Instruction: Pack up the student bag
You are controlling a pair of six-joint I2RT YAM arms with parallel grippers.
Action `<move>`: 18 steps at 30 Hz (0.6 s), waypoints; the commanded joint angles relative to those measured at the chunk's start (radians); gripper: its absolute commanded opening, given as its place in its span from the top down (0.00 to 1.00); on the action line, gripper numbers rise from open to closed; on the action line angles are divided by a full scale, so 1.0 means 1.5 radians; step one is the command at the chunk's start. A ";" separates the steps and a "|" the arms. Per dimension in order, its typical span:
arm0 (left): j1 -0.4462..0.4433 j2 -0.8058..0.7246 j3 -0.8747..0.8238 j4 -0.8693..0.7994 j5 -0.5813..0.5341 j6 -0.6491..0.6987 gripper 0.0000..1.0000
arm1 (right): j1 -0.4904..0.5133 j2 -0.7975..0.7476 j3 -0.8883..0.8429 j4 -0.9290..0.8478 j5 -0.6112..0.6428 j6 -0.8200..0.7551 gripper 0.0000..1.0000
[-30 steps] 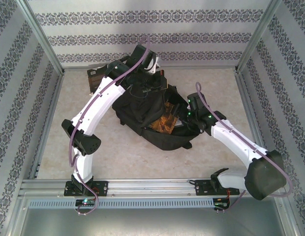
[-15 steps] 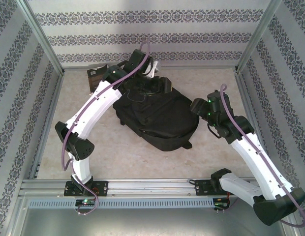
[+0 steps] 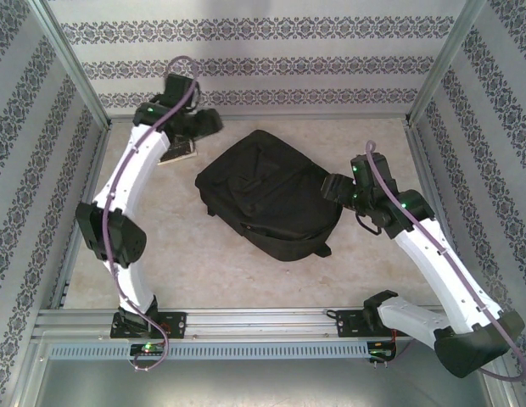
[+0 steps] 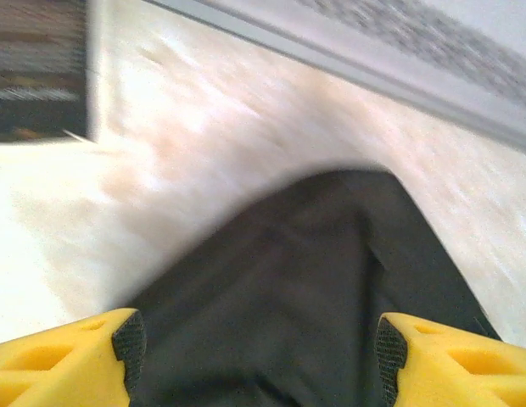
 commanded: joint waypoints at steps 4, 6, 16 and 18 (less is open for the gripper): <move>0.069 0.183 0.075 0.103 -0.075 0.044 0.25 | 0.003 -0.027 -0.014 -0.043 -0.075 -0.057 0.24; 0.086 0.236 0.101 0.134 -0.067 0.030 0.25 | -0.001 -0.039 -0.032 -0.044 -0.088 -0.056 0.24; 0.137 0.494 0.330 0.121 -0.048 -0.080 0.24 | -0.014 -0.077 -0.118 -0.045 -0.137 -0.036 0.25; 0.149 0.536 0.372 0.100 -0.020 -0.124 0.24 | -0.018 -0.075 -0.126 -0.040 -0.146 -0.032 0.25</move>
